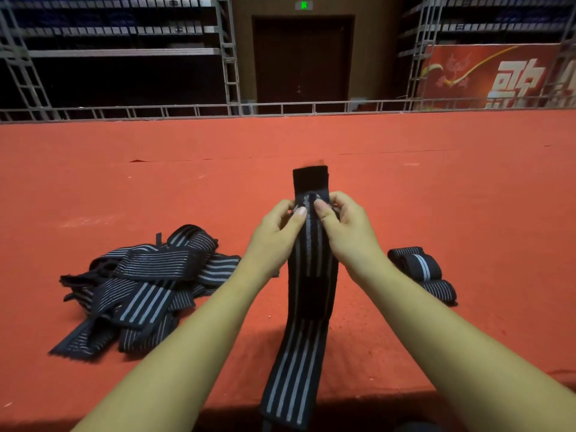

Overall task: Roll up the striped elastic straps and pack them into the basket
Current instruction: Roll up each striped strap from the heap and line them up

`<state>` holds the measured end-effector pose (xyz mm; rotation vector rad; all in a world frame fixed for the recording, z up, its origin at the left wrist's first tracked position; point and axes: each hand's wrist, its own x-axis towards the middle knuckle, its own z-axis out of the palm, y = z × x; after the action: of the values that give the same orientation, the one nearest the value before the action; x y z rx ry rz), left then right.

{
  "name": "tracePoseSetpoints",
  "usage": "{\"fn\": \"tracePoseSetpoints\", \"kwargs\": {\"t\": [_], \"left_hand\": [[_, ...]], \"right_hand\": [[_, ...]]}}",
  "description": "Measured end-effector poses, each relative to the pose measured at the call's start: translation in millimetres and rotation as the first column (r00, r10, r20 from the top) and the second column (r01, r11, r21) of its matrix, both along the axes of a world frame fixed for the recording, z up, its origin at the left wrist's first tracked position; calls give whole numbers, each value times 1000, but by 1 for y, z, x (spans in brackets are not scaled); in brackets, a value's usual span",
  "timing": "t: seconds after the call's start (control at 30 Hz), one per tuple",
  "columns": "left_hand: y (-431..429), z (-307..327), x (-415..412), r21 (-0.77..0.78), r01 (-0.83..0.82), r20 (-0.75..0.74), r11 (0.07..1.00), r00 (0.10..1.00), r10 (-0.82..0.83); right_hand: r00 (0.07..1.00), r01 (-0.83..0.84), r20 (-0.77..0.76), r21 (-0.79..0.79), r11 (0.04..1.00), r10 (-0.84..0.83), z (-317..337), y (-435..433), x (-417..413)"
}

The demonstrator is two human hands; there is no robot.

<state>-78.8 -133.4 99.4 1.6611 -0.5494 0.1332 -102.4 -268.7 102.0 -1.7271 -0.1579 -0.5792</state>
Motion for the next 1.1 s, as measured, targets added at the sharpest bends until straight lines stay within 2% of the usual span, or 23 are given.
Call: {"fn": "tracePoseSetpoints", "kwargs": {"t": [0.07,0.2,0.37,0.5,0.6,0.7,0.83,0.9,1.03,1.1], "left_hand": [[5,-1,0,15,74,-10,997,997,-74],[13,2,2,-179,192,-92,965,973,-211],[9,8,-3,-423,203,-178,883,937,-301],[10,11,-3,-445,141,-181,884,953,-243],[11,7,0,-378,194,-115,905,960,-254],[15,-1,4,-250,192,-40,949,977,-208],[15,-6,1,-347,173,-96,922,971,-219],[15,-7,-3,-291,203,-138,935,958,-251],[17,-16,-7,-19,199,-145,980,969,-200],[15,-17,-8,-15,152,-131,988,980,-152]], "right_hand": [[999,-52,-14,-4,999,52,5,-8,-1],[969,-237,-48,93,967,242,6,-19,-4],[883,-427,-43,343,837,468,8,-23,-2],[863,-419,-92,419,806,496,17,-24,-5],[863,-426,-124,343,837,490,19,-26,-6],[881,-412,-167,190,891,443,20,-30,-4],[918,-375,-167,-72,924,359,31,-36,-5],[937,-342,-139,-188,921,320,38,-35,-8],[983,-171,1,-385,907,186,45,-32,-9],[985,-50,122,-483,874,124,42,-30,-10]]}}
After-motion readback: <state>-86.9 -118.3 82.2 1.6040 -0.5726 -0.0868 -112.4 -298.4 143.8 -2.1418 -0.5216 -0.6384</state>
